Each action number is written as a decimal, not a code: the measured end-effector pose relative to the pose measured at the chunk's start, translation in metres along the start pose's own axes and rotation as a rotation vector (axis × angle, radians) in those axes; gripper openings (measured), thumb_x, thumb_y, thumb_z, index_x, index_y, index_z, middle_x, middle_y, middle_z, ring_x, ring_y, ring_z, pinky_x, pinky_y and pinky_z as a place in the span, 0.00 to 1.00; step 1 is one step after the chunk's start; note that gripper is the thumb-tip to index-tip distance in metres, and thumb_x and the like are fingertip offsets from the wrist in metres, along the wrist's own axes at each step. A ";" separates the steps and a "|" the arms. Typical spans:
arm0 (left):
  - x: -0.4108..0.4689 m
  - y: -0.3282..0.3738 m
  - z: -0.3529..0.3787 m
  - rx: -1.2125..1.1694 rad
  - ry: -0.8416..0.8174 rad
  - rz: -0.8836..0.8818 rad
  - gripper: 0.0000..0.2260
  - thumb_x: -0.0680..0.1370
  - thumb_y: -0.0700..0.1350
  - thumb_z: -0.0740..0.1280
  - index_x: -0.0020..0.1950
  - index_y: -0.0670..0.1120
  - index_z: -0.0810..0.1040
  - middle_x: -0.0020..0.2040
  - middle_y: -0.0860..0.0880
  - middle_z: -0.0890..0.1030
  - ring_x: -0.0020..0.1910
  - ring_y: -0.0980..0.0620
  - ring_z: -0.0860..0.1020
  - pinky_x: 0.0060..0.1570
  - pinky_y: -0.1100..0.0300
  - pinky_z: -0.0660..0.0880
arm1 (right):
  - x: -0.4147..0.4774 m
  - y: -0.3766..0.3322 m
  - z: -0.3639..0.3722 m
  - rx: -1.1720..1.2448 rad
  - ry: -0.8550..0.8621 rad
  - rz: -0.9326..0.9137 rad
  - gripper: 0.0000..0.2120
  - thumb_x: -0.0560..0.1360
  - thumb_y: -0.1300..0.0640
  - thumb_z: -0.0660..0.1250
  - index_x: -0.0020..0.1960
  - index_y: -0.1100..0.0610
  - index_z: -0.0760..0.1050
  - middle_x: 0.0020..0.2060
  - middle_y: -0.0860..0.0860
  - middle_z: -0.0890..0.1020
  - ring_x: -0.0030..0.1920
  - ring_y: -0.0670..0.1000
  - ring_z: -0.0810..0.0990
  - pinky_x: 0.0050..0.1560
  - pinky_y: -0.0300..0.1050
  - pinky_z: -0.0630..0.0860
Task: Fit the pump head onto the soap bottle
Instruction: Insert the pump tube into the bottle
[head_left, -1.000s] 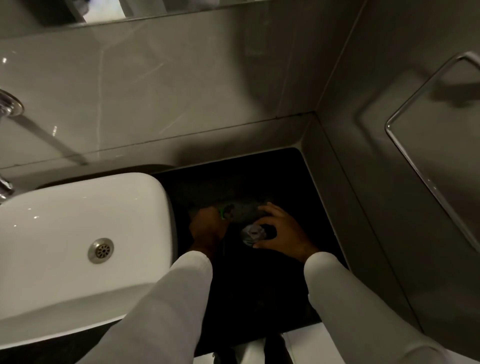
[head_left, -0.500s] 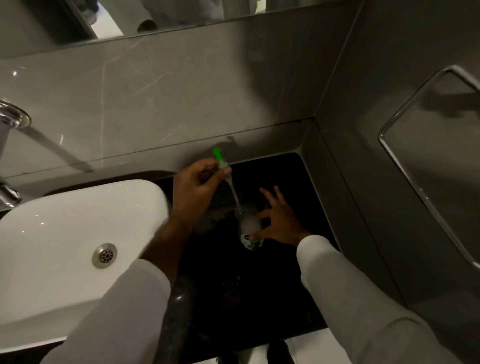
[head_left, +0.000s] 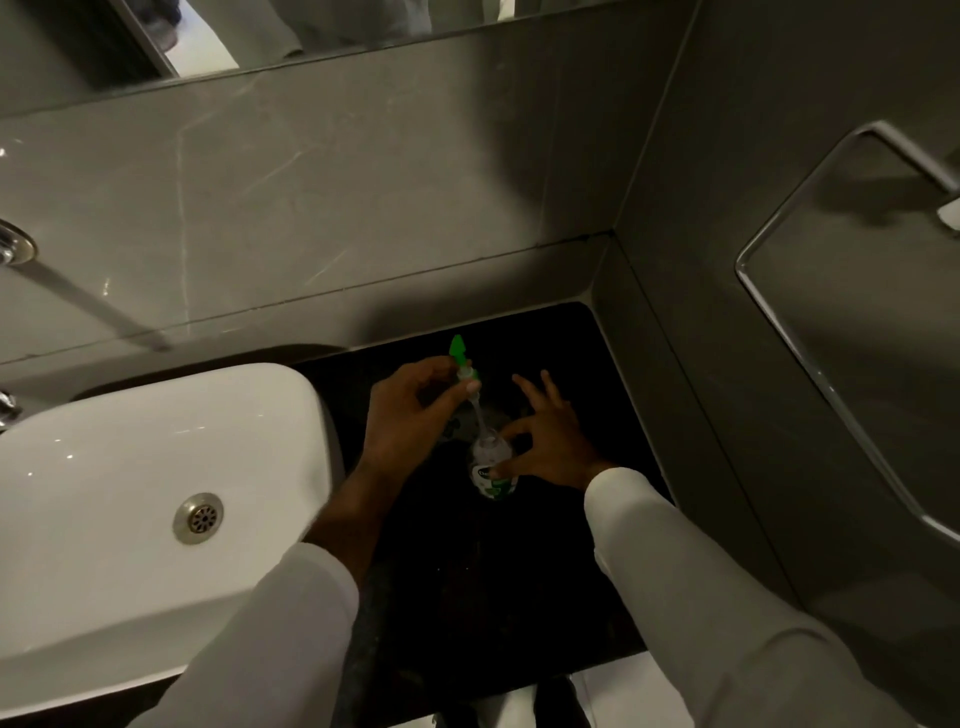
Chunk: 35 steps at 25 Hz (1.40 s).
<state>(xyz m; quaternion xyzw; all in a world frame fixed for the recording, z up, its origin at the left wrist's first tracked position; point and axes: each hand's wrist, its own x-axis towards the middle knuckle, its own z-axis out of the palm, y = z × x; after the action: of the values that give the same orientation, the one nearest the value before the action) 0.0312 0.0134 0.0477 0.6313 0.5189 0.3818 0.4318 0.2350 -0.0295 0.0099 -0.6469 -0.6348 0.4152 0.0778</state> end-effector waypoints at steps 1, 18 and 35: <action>-0.003 -0.003 0.002 0.022 -0.046 -0.020 0.12 0.71 0.55 0.77 0.52 0.66 0.82 0.50 0.61 0.86 0.49 0.61 0.85 0.50 0.67 0.81 | 0.001 0.000 0.001 0.000 0.001 -0.003 0.19 0.66 0.44 0.81 0.53 0.53 0.88 0.86 0.44 0.47 0.85 0.56 0.35 0.83 0.65 0.41; -0.035 -0.028 0.025 0.128 -0.144 -0.059 0.12 0.72 0.46 0.78 0.54 0.52 0.85 0.51 0.53 0.82 0.49 0.57 0.83 0.47 0.59 0.80 | 0.006 -0.004 0.003 -0.032 0.001 -0.014 0.24 0.69 0.40 0.78 0.62 0.49 0.85 0.85 0.46 0.39 0.84 0.58 0.31 0.82 0.67 0.39; -0.039 -0.043 0.027 -0.124 -0.258 -0.329 0.38 0.72 0.40 0.77 0.77 0.53 0.62 0.64 0.60 0.77 0.61 0.65 0.78 0.54 0.70 0.78 | 0.000 -0.001 0.003 0.003 0.016 0.027 0.20 0.68 0.42 0.79 0.54 0.53 0.87 0.86 0.46 0.42 0.85 0.57 0.33 0.83 0.64 0.40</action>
<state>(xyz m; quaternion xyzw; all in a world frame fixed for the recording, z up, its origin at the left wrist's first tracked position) 0.0353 -0.0253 -0.0033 0.5538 0.5309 0.2535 0.5892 0.2322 -0.0307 0.0086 -0.6586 -0.6250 0.4117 0.0784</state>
